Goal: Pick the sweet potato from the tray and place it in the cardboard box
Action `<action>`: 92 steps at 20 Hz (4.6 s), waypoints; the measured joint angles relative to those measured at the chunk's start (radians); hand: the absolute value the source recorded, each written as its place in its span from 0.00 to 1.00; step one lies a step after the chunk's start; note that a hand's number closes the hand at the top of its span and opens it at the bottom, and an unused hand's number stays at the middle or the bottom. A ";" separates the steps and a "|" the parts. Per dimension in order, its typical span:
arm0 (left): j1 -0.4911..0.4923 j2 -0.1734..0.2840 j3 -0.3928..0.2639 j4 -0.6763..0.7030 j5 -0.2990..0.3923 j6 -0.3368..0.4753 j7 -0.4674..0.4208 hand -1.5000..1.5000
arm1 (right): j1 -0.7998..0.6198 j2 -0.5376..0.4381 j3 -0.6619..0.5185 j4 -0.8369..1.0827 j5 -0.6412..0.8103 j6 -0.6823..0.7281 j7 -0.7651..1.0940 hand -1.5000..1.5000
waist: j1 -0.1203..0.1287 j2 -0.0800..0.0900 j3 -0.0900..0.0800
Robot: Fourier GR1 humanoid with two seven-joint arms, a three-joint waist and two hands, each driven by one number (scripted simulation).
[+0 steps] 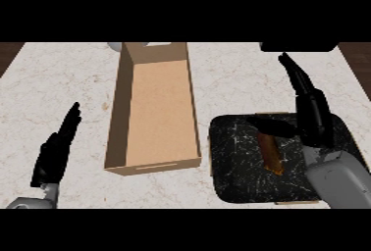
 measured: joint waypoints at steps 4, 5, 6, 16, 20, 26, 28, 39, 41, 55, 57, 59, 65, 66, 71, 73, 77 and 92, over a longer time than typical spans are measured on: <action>0.022 0.000 -0.005 -0.043 -0.007 0.002 0.029 0.50 | -0.011 -0.083 0.052 -0.044 0.126 0.115 0.159 0.00 | -0.004 -0.004 -0.001; 0.030 0.001 -0.004 -0.044 -0.007 0.002 0.023 0.50 | -0.018 -0.107 0.071 -0.060 0.156 0.157 0.202 0.00 | -0.006 -0.006 -0.001; 0.027 0.000 -0.001 -0.039 -0.006 0.003 0.025 0.50 | -0.029 -0.127 0.088 -0.070 0.182 0.203 0.245 0.00 | -0.008 -0.006 -0.002; 0.034 -0.003 -0.003 -0.047 -0.015 -0.003 0.024 0.50 | -0.136 -0.195 0.238 -0.167 0.161 0.809 0.683 0.00 | -0.001 -0.005 -0.003; 0.038 -0.007 0.001 -0.051 -0.014 -0.008 0.026 0.50 | -0.145 -0.128 0.269 -0.200 0.107 0.940 0.809 0.00 | 0.000 -0.003 -0.001; 0.034 -0.008 0.015 -0.042 -0.012 -0.025 0.018 0.50 | -0.148 -0.030 0.303 -0.175 0.138 0.970 0.890 0.00 | 0.001 0.000 0.001; 0.037 -0.007 0.022 -0.048 -0.011 -0.030 0.019 0.50 | -0.134 -0.016 0.310 -0.184 0.157 0.977 0.906 0.00 | -0.001 0.000 0.001; 0.033 -0.032 0.029 -0.038 -0.036 -0.031 0.016 0.50 | -0.085 0.033 0.271 -0.125 0.255 1.027 0.899 0.00 | -0.003 0.002 0.002; 0.030 -0.020 0.045 -0.043 -0.025 -0.051 0.023 0.50 | -0.058 0.037 0.269 -0.137 0.278 1.035 0.894 0.00 | -0.003 0.001 0.002; 0.064 -0.061 0.058 -0.081 -0.079 -0.064 0.027 0.50 | 0.028 0.114 0.185 -0.115 0.449 1.087 0.820 0.00 | 0.001 0.003 0.002; 0.052 -0.066 0.067 -0.077 -0.082 -0.071 0.032 0.50 | 0.051 0.130 0.177 -0.128 0.477 1.088 0.814 0.00 | 0.000 0.003 0.002; 0.073 -0.068 0.072 -0.096 -0.082 -0.083 0.028 0.50 | 0.059 0.139 0.161 -0.124 0.499 1.096 0.800 0.00 | 0.001 0.003 0.002; 0.061 -0.092 0.100 -0.063 -0.093 -0.102 0.007 0.50 | 0.075 0.156 0.102 -0.090 0.559 1.115 0.748 0.00 | 0.000 0.003 0.002; 0.057 -0.093 0.102 -0.070 -0.099 -0.103 0.017 0.50 | 0.089 0.160 0.102 -0.093 0.570 1.118 0.743 0.00 | 0.000 0.003 0.002; 0.050 -0.107 0.117 -0.068 -0.116 -0.115 0.026 0.50 | 0.098 0.188 0.073 -0.055 0.616 1.127 0.711 1.00 | 0.000 0.003 0.002; 0.034 -0.115 0.122 -0.055 -0.128 -0.117 0.028 0.50 | 0.107 0.205 0.059 -0.043 0.628 1.121 0.699 1.00 | 0.000 0.001 0.000; 0.044 -0.122 0.131 -0.076 -0.136 -0.129 0.035 0.50 | 0.110 0.199 0.080 -0.049 0.692 1.100 0.668 1.00 | 0.002 -0.001 -0.001; 0.068 -0.125 0.157 -0.088 -0.132 -0.148 0.034 0.50 | 0.358 0.381 0.174 -0.264 0.900 0.811 0.891 1.00 | -0.023 -0.008 -0.004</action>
